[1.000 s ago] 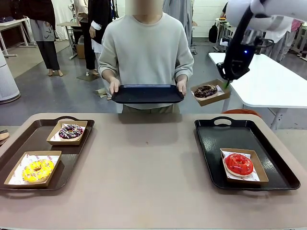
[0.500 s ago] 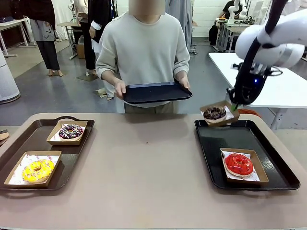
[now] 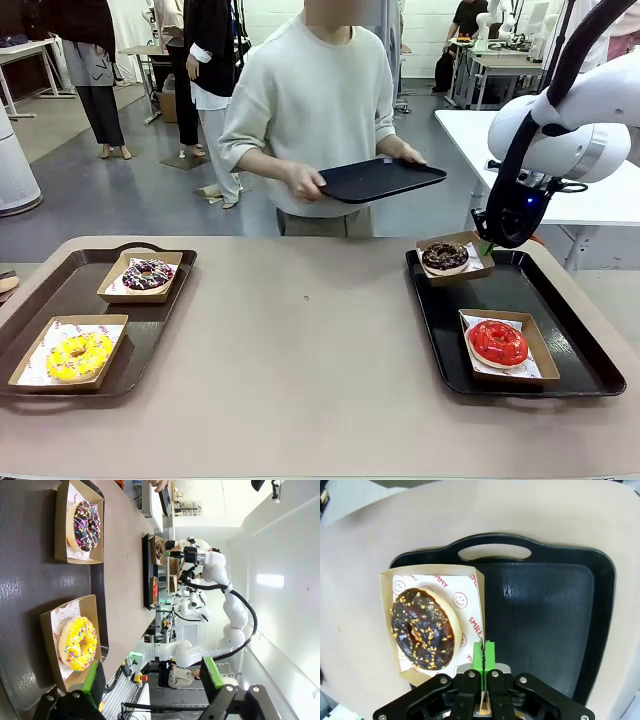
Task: Individually package the donuts and arrange them on the tray.
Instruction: Place the picked Paper togo box on the Handle tray.
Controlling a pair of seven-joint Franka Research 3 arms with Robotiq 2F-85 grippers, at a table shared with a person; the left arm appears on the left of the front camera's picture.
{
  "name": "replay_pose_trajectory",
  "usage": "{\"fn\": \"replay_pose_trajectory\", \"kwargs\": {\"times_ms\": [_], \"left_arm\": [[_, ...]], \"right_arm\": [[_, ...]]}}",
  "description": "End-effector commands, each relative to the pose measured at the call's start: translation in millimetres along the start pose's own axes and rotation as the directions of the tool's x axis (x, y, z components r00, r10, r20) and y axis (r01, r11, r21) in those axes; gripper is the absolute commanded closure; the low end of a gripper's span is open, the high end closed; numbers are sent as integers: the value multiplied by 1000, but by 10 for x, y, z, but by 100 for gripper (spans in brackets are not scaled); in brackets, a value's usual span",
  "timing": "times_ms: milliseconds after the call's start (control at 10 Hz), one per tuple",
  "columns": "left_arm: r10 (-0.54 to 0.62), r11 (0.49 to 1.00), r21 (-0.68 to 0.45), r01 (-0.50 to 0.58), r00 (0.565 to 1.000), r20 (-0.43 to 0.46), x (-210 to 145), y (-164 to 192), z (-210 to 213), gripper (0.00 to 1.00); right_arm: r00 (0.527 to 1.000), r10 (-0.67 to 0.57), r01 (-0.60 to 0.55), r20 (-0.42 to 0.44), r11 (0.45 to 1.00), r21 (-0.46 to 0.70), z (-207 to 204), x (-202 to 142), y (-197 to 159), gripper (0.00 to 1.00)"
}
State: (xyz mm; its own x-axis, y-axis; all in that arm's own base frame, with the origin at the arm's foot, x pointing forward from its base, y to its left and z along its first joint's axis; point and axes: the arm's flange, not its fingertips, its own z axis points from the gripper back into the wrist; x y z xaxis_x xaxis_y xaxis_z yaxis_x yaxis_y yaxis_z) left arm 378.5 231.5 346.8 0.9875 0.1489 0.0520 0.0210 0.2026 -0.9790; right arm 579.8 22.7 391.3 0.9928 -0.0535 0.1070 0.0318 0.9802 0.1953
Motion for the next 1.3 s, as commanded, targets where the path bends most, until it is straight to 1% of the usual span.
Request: {"fn": "replay_pose_trajectory", "kwargs": {"times_ms": [0, 600, 700, 1000, 1200], "left_arm": [[-6, 1000, -3, 6, 1000, -11, 3, -18, 14, 0], [-6, 1000, -3, 6, 1000, -11, 3, -18, 14, 0], [-6, 1000, -3, 6, 1000, -11, 3, -18, 14, 0], [-6, 1000, -3, 6, 1000, -11, 3, -18, 14, 0], [-6, 1000, -3, 6, 1000, -11, 3, -18, 14, 0]], "right_arm": [[1000, 21, -21, -10, 1000, 1, -41, 8, -1, 99], [1000, 21, -21, -10, 1000, 1, -41, 8, -1, 99], [1000, 6, -6, -8, 1000, -1, -42, -1, 7, 99], [1000, -7, 7, 11, 999, -41, -62, -109, -92, 99], [1000, -14, 15, 6, 998, -66, -134, -151, -212, 99]]}}
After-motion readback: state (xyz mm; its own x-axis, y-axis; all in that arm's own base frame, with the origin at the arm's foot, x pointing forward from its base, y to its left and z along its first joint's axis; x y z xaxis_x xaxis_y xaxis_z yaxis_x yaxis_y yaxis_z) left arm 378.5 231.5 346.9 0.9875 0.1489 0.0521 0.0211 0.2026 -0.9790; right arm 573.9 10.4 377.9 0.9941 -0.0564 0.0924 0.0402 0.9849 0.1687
